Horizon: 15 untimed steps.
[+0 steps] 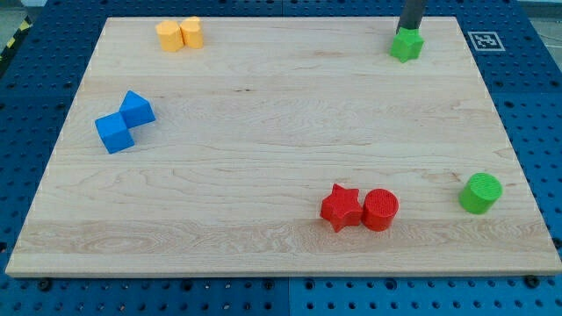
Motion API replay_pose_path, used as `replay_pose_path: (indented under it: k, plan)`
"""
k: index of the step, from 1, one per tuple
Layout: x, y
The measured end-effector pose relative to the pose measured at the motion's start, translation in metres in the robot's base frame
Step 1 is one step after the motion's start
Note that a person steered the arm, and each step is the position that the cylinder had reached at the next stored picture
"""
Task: Drag the green star closely to the green circle
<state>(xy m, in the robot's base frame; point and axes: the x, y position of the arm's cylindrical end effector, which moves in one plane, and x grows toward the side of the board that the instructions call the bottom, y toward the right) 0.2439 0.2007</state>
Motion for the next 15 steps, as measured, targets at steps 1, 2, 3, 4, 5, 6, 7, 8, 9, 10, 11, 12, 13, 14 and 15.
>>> replay_pose_path:
  k: [1, 2, 3, 4, 5, 6, 7, 8, 9, 10, 11, 12, 13, 14, 15]
  plan:
    - [0.014, 0.000]
    - [0.014, -0.003]
    - [0.014, -0.004]
    - [0.015, -0.012]
    - [0.028, -0.015]
    - [0.049, -0.012]
    - [0.064, -0.012]
    - [0.067, -0.036]
    - [0.074, -0.038]
    - [0.090, -0.030]
    - [0.092, -0.029]
    - [0.092, -0.029]
    - [0.105, -0.024]
    - [0.111, -0.022]
    - [0.119, -0.019]
